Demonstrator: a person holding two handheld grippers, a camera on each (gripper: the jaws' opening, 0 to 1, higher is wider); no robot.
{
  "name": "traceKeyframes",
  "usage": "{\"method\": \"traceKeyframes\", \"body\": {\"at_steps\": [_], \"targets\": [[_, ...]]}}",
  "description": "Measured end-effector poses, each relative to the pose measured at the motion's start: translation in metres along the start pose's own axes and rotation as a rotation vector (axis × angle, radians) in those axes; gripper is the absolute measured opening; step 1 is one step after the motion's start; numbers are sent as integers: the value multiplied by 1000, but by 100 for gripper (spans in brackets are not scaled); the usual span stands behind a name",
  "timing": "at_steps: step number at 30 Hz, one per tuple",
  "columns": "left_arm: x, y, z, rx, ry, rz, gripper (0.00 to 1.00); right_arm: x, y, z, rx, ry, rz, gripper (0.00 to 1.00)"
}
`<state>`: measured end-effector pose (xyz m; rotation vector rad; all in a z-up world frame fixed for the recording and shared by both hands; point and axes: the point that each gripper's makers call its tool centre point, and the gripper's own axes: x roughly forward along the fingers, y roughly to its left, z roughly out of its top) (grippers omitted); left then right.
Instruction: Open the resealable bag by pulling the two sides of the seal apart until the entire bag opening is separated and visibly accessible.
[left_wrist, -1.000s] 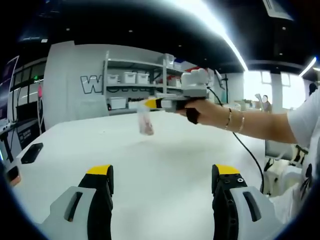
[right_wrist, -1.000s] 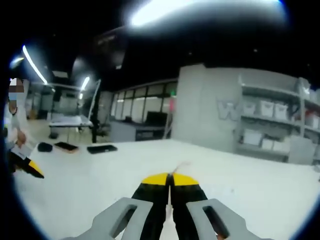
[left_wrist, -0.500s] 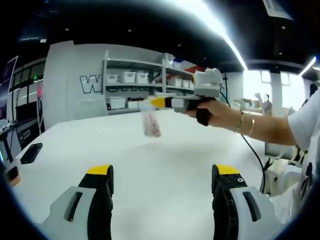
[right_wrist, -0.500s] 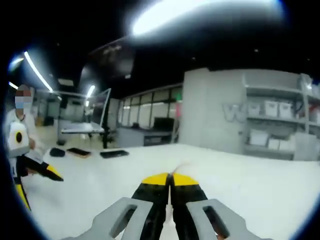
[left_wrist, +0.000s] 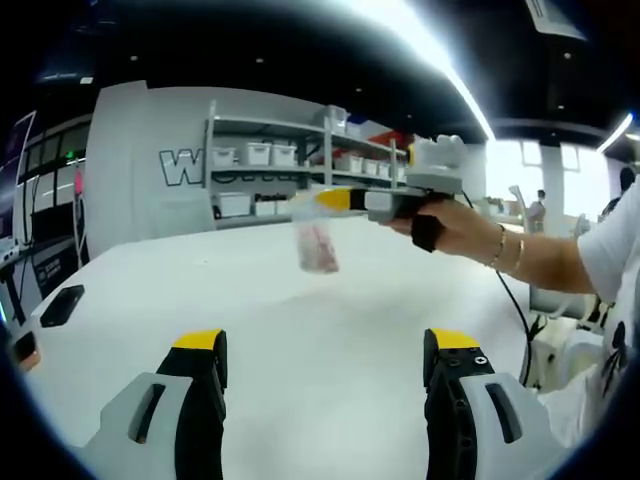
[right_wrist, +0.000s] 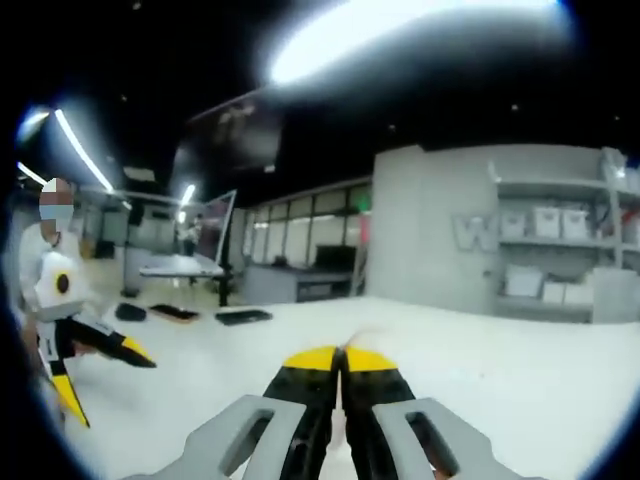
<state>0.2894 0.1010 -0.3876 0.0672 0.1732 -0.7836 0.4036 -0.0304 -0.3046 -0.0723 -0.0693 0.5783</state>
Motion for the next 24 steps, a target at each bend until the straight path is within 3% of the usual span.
{"method": "traceKeyframes", "body": {"at_steps": [19,24], "targets": [[2,-6,-6,11,21,-9,79,-35,16,7,17,-51,34,0],[-2,-10,-4,13,20,-7,79,-53,30,12,19,-66,54,0]]}}
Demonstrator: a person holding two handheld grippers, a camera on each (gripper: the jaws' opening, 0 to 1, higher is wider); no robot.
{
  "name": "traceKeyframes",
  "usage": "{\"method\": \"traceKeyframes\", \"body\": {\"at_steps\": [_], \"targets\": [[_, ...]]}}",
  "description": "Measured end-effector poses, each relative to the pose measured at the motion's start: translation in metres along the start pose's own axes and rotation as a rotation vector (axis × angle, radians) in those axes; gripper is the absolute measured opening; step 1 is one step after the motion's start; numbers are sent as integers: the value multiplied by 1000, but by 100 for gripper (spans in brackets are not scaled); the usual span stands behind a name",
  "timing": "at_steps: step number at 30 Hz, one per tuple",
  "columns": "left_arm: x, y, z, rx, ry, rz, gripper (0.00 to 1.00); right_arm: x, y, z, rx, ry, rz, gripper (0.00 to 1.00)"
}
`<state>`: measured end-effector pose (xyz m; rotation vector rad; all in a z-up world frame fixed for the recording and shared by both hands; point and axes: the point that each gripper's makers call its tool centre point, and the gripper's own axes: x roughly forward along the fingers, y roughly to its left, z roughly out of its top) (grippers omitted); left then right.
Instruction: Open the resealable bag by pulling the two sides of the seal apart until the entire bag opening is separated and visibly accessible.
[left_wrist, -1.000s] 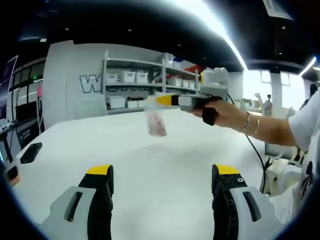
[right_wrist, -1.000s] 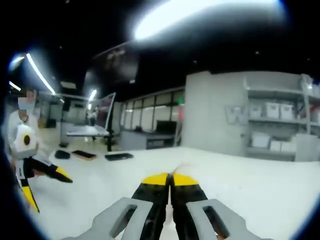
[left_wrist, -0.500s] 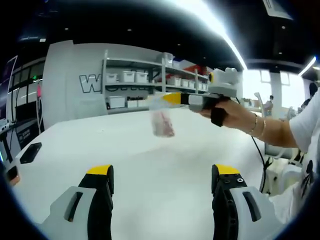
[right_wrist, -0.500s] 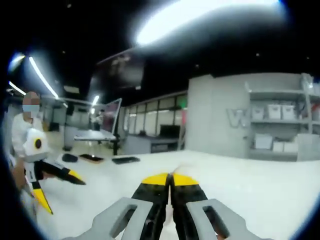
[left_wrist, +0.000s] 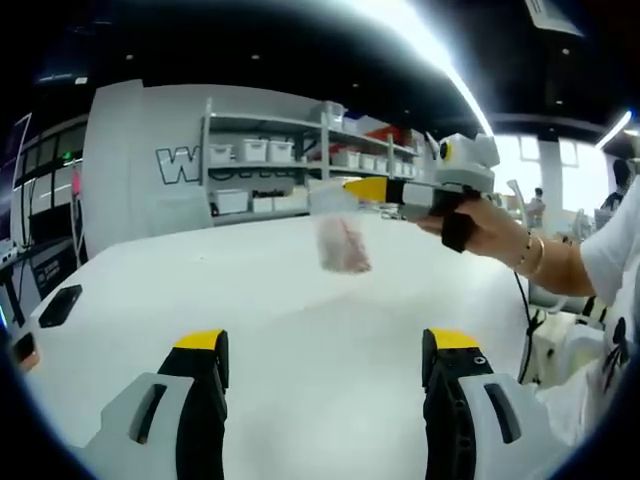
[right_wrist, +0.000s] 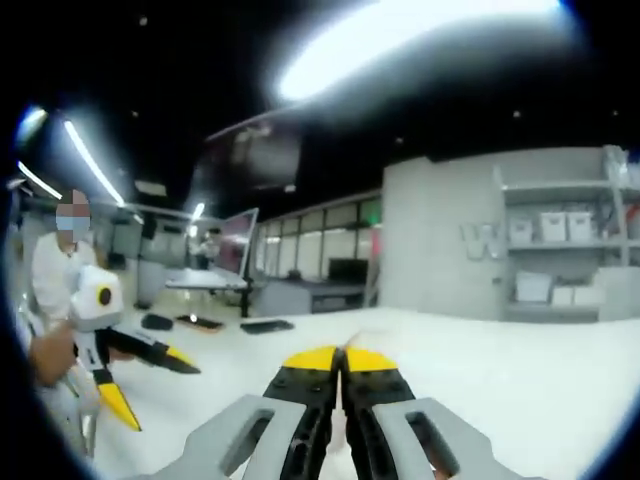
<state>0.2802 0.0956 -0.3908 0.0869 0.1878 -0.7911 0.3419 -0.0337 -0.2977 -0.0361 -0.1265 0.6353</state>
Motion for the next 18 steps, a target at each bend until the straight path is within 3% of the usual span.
{"method": "traceKeyframes", "body": {"at_steps": [18], "targets": [[4,-13,-8,10,36,-28,77,-40,21,-3,31,-16,30,0]]}}
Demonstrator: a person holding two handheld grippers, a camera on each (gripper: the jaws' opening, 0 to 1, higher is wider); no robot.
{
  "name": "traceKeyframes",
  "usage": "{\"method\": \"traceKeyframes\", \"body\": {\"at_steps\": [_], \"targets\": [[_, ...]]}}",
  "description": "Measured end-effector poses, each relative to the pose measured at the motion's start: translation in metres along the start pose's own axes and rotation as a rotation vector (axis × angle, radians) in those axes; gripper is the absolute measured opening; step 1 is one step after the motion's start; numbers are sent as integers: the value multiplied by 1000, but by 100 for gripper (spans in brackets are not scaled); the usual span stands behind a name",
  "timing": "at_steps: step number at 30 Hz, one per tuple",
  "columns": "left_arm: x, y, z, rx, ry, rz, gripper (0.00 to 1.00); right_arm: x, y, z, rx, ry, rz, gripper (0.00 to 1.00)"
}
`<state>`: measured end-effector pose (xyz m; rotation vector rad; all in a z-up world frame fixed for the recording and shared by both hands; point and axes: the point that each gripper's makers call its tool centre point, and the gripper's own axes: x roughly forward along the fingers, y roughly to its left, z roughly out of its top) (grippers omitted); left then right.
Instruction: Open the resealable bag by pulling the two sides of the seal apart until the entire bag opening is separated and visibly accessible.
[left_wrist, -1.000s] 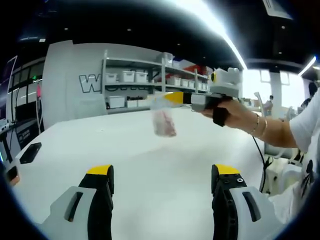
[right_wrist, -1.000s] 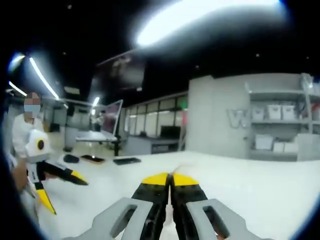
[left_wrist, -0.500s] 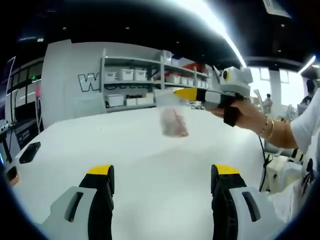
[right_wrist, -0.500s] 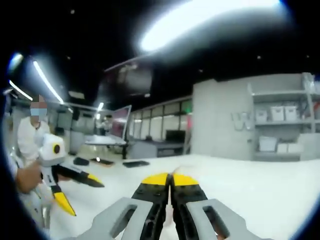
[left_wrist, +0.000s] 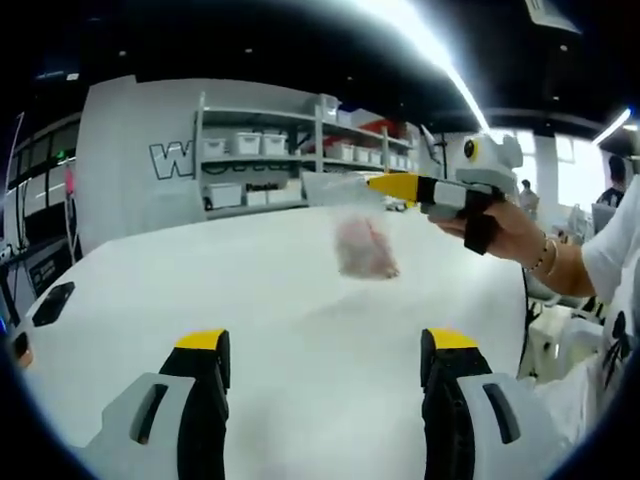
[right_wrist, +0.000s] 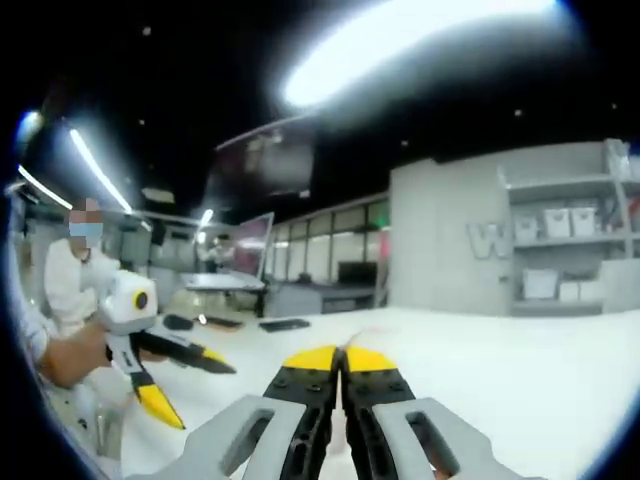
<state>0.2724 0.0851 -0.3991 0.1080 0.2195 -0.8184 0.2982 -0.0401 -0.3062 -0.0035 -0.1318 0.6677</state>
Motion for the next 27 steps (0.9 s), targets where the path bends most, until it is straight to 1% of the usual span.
{"method": "traceKeyframes", "body": {"at_steps": [3,10,14,19,24,27], "targets": [[3,1,-1,1,3,-1,77,-6,1,0,5,-6,4,0],[9,-2,-4,9,14,-13,76,-17,9,-9,24,4,29,0],[12,-4,-8,12,25,-21,76,-26,11,-8,40,1,38,0],[13,-5,-6,17,21,-22,76,-38,15,-14,45,10,46,0],[14,-11,-9,23,26,-35,76,-51,13,-18,70,10,35,0],[14,-14,-9,23,27,-41,76,-58,16,-19,73,13,39,0]]}}
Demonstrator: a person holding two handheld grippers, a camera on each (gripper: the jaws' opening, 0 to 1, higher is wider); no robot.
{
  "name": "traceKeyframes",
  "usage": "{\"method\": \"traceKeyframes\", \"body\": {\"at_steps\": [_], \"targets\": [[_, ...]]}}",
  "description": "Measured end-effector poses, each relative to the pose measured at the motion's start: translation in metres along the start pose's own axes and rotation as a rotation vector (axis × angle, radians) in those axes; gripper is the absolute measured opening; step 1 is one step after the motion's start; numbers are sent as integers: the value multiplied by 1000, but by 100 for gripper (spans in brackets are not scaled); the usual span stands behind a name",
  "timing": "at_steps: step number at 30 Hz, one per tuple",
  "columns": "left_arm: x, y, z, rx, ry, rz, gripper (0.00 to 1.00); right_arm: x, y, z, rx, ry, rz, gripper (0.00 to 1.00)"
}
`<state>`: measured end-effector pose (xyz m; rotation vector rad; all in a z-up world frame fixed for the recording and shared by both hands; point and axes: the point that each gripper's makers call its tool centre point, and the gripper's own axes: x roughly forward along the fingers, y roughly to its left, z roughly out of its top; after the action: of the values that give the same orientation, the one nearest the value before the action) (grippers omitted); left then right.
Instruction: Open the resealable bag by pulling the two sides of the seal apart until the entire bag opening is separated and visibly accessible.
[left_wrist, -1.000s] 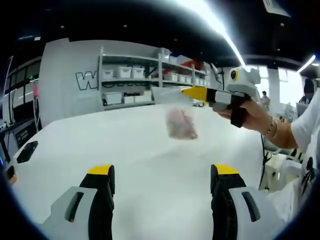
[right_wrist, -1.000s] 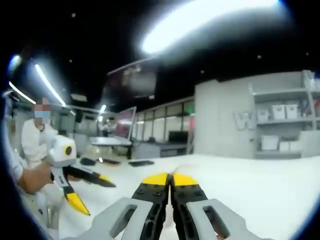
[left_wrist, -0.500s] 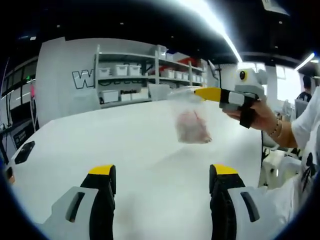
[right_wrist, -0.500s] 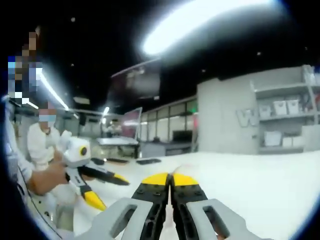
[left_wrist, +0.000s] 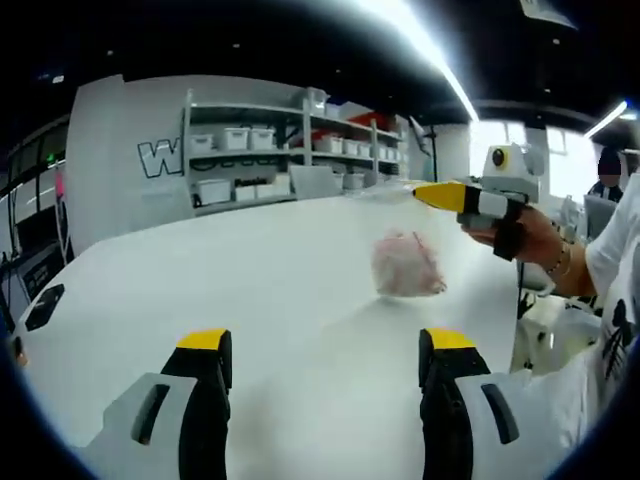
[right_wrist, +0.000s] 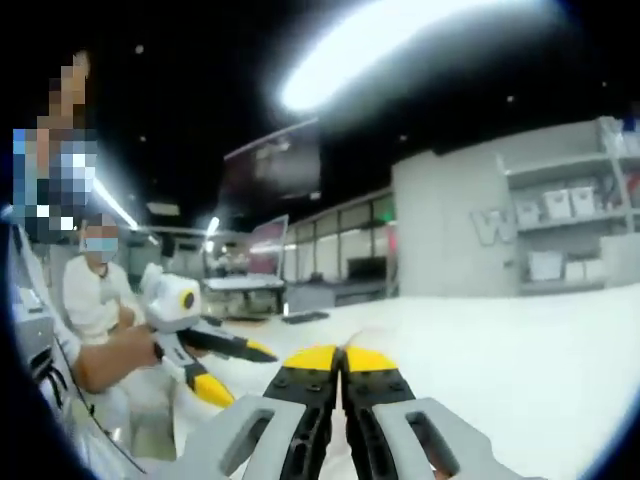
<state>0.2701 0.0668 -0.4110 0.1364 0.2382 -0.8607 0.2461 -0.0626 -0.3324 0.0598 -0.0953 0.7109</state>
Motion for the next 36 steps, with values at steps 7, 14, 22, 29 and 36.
{"method": "traceKeyframes", "body": {"at_steps": [7,14,22,29,36], "targets": [[-1,-11,2,7,-4,-13,76,-13,14,-1,-9,6,34,0],[-9,-24,-1,46,22,-43,70,-14,42,-11,-133,45,101,0],[-22,-30,4,101,-4,-27,64,-7,72,-27,-184,91,184,0],[-33,-37,3,141,-32,-40,56,-5,98,-47,-230,154,263,0],[-46,-38,11,231,-122,-29,43,-1,116,-59,-318,185,300,0]]}}
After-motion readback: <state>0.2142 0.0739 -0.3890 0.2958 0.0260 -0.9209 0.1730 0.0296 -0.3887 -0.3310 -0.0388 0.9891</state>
